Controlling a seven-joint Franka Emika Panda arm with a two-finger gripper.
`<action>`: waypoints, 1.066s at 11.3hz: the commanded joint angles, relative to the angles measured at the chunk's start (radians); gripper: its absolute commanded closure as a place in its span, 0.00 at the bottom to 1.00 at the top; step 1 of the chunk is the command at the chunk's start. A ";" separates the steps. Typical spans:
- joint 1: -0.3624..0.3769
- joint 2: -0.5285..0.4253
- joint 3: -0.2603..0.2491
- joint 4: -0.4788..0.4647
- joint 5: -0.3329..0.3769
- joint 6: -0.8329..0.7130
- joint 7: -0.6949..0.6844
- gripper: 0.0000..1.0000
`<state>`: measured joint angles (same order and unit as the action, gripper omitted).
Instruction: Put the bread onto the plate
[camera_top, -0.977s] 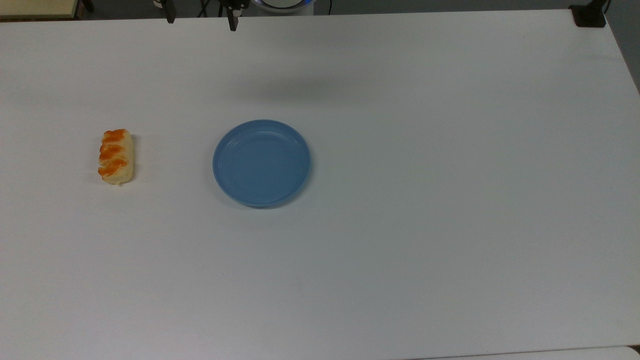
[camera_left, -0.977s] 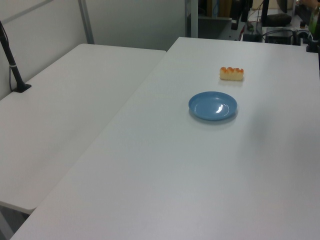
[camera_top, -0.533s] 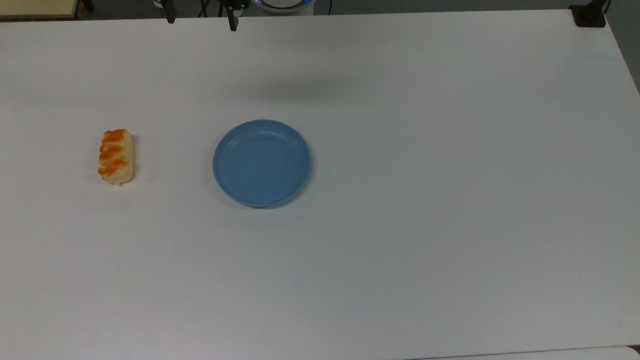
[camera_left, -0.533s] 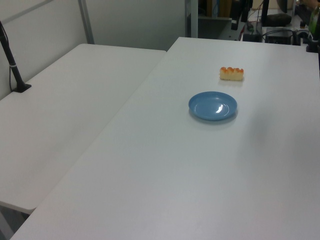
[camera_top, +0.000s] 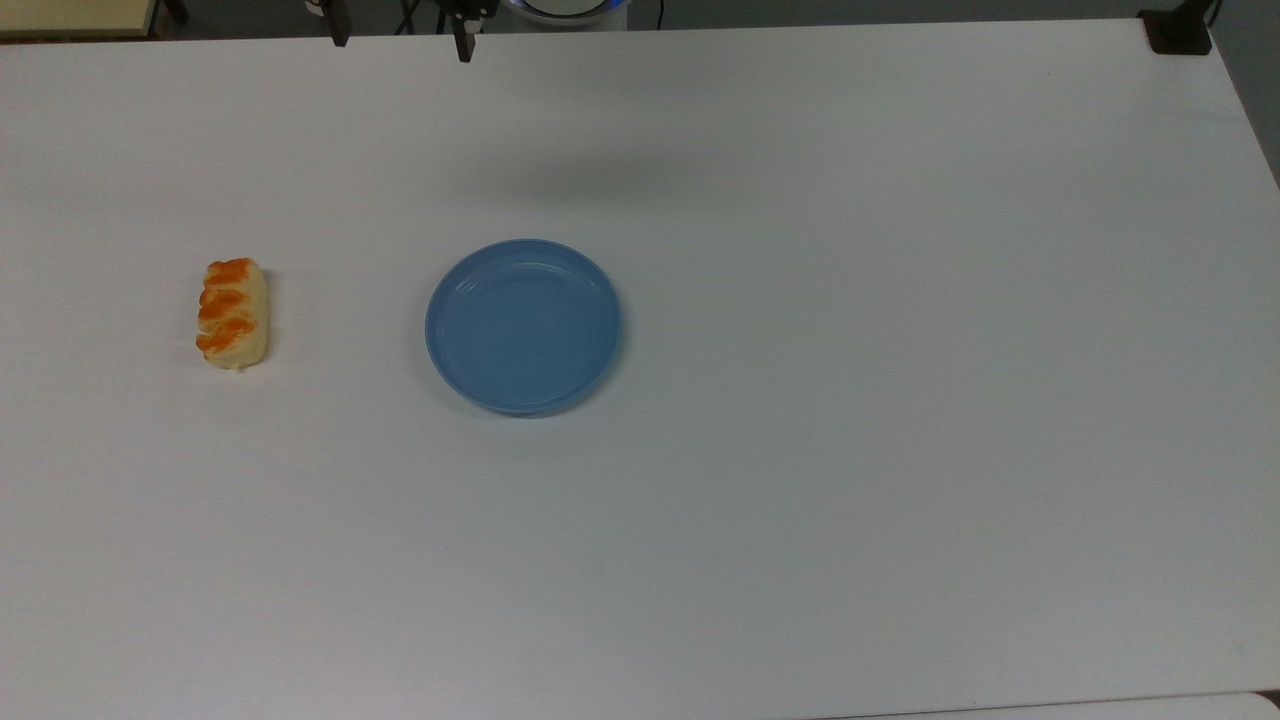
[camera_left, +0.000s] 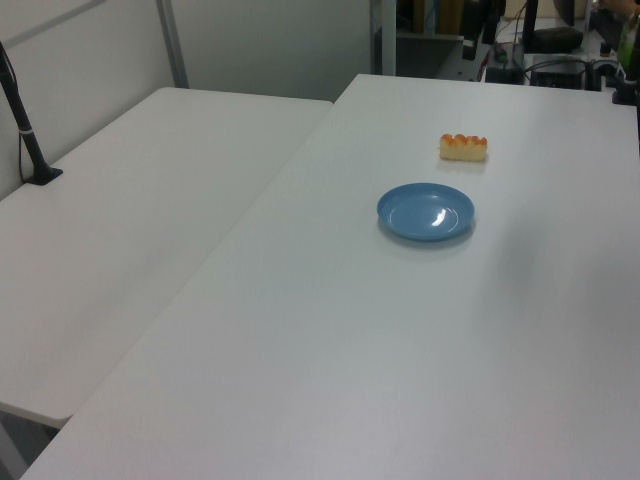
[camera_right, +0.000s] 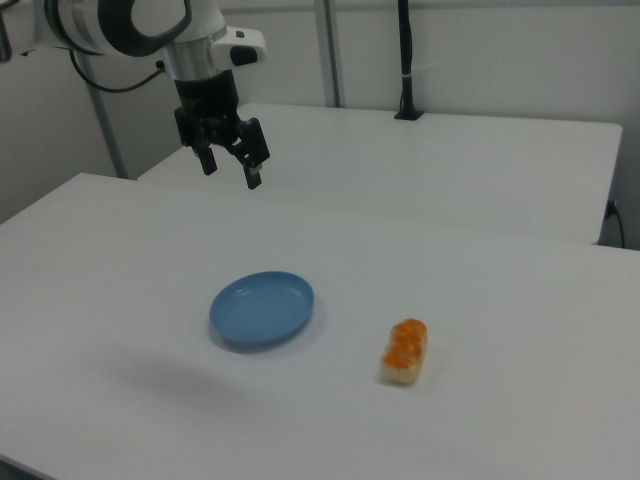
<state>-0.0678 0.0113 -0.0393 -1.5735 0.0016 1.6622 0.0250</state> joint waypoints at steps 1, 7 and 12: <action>-0.004 -0.022 -0.004 -0.023 -0.002 0.021 -0.014 0.00; -0.003 -0.021 -0.004 -0.020 -0.009 0.022 -0.010 0.00; -0.004 -0.019 -0.004 -0.019 -0.011 0.014 -0.004 0.00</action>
<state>-0.0742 0.0102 -0.0394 -1.5735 0.0016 1.6627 0.0251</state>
